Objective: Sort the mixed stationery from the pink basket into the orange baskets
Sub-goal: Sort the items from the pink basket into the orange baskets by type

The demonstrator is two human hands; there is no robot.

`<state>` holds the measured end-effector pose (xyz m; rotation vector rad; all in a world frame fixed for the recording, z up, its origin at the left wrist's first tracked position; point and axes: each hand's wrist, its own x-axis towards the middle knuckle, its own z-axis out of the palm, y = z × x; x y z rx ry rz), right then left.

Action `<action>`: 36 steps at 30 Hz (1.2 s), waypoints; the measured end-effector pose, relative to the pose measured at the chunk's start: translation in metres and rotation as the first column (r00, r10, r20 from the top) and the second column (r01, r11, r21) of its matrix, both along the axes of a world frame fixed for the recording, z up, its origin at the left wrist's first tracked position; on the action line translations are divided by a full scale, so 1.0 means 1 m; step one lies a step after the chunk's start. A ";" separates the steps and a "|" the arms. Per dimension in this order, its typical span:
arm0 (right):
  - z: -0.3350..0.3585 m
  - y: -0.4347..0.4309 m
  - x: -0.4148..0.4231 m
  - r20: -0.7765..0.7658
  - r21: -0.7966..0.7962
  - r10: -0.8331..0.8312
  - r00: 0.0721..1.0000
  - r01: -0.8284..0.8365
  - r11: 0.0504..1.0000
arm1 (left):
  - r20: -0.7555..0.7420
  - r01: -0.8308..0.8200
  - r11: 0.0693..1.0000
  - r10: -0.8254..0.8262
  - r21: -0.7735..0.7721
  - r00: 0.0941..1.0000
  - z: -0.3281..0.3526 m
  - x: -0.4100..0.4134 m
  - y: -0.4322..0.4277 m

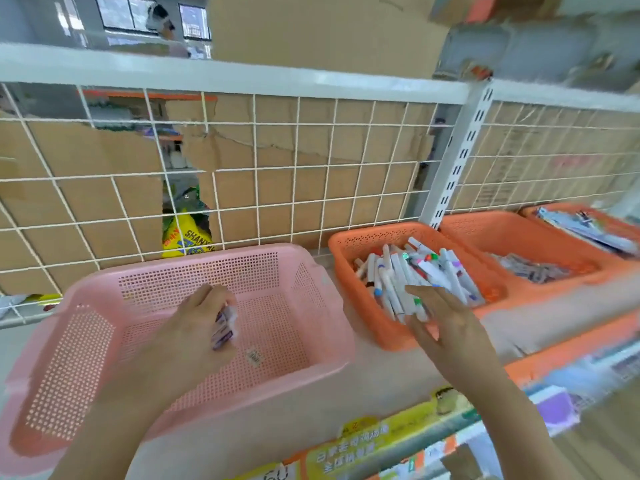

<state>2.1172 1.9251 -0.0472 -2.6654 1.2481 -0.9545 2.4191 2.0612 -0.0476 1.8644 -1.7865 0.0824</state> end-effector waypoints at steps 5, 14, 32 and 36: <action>0.000 -0.004 -0.064 -0.004 -0.002 -0.105 0.994 0.105 0.994 | -0.101 0.046 0.995 -0.056 -0.091 0.993 -0.006 -0.025 -0.023; -0.002 -0.017 -0.172 0.042 -0.039 -0.183 0.982 0.185 0.982 | -0.049 0.084 0.991 -0.089 -0.100 0.995 0.008 -0.108 -0.054; -0.011 -0.056 -0.420 0.063 -0.028 -0.356 0.933 0.358 0.933 | -0.114 0.053 0.993 -0.065 -0.106 0.991 0.015 -0.319 -0.148; -0.011 -0.069 -0.442 0.083 -0.032 -0.373 0.924 0.376 0.926 | -0.135 0.072 0.994 -0.083 -0.085 0.987 0.020 -0.344 -0.174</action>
